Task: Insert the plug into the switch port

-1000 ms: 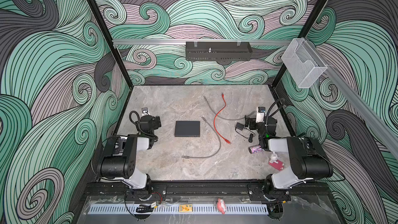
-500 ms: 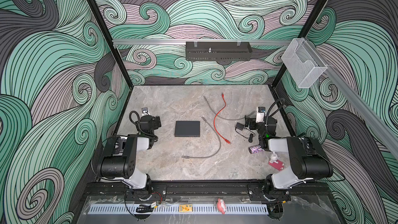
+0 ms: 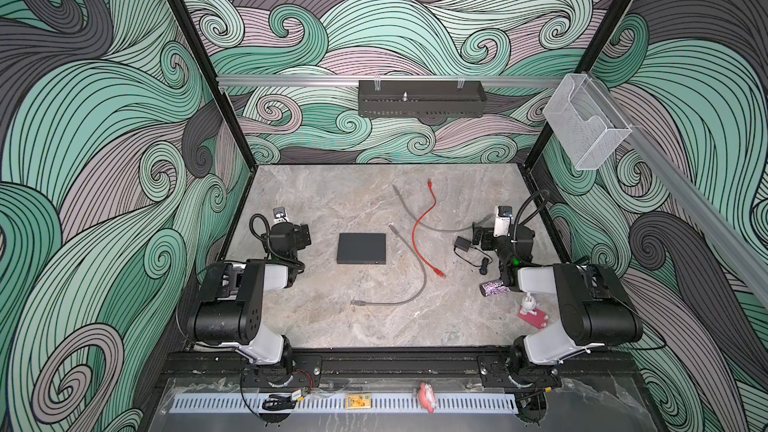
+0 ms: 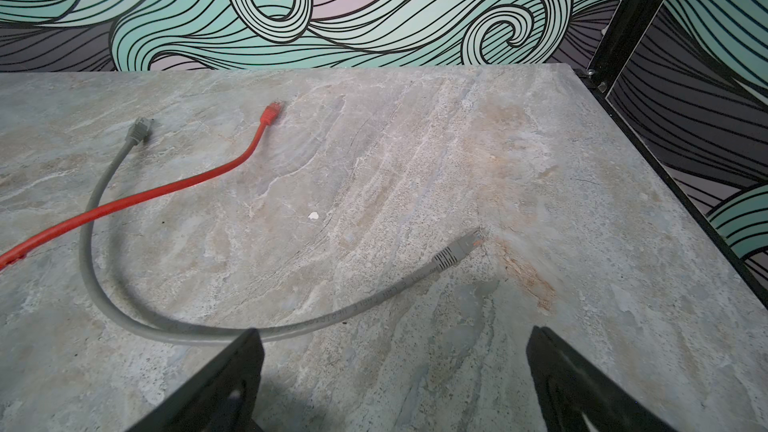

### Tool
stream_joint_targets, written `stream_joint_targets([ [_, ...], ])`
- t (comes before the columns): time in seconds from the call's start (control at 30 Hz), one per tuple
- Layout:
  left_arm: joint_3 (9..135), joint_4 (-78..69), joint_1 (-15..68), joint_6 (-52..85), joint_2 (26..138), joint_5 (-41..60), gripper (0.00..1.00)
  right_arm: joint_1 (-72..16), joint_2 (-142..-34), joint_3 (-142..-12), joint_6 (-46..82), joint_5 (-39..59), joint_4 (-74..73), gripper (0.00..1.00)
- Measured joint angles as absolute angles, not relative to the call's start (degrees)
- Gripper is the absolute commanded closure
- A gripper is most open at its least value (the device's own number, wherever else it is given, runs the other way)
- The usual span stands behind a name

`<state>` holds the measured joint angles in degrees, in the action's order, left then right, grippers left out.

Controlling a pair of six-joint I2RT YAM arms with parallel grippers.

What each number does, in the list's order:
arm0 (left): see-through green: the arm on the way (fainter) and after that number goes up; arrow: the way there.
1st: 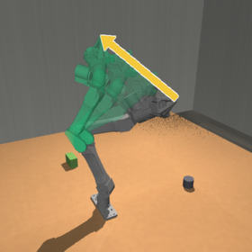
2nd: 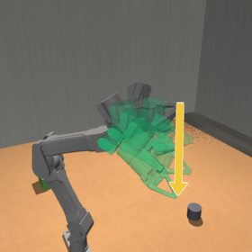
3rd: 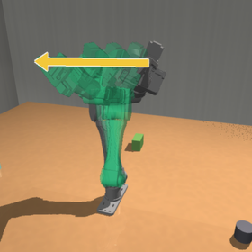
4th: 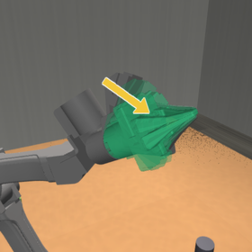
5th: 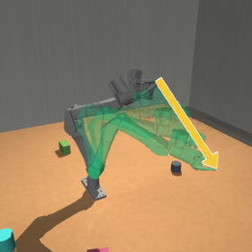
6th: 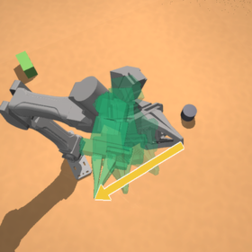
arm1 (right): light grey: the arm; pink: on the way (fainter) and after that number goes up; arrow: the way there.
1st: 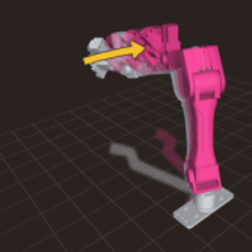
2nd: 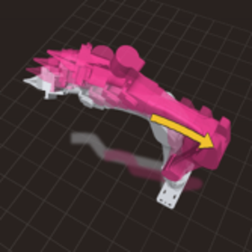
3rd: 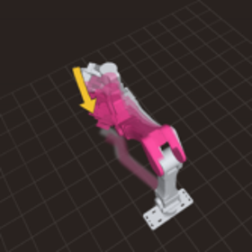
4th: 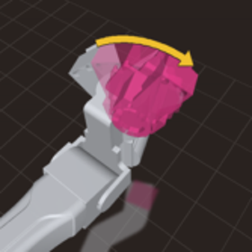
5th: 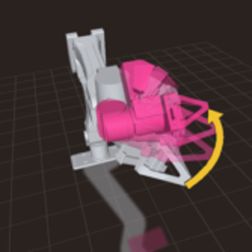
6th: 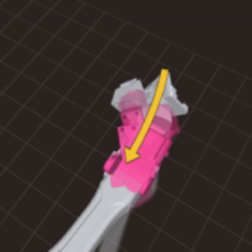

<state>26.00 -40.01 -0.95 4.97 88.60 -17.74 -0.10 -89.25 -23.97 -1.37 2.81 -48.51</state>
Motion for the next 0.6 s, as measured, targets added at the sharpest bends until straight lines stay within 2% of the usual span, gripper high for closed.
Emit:
stream_joint_targets([
  [0.33,26.0,-39.9,-0.97,4.97,88.6,-17.69,0.01,-0.05,-89.21,-23.97,-1.23,2.57,-48.51,0.0],
  [0.43,26.17,-39.33,-1.02,4.93,88.49,-17.28,0.01,0.58,-86.8,-24.49,-0.34,2.04,-44.12,0.0],
  [0.5,29.15,-32.88,-1.37,4.95,88.01,-16.99,0.01,1.45,-83.46,-26.11,0.4,1.89,-38.85,0.0],
  [0.6,40.34,-18.48,-1.54,4.86,88.01,-15.42,0.05,2.31,-78.43,-30.0,1.61,1.96,-33.26,0.0],
])
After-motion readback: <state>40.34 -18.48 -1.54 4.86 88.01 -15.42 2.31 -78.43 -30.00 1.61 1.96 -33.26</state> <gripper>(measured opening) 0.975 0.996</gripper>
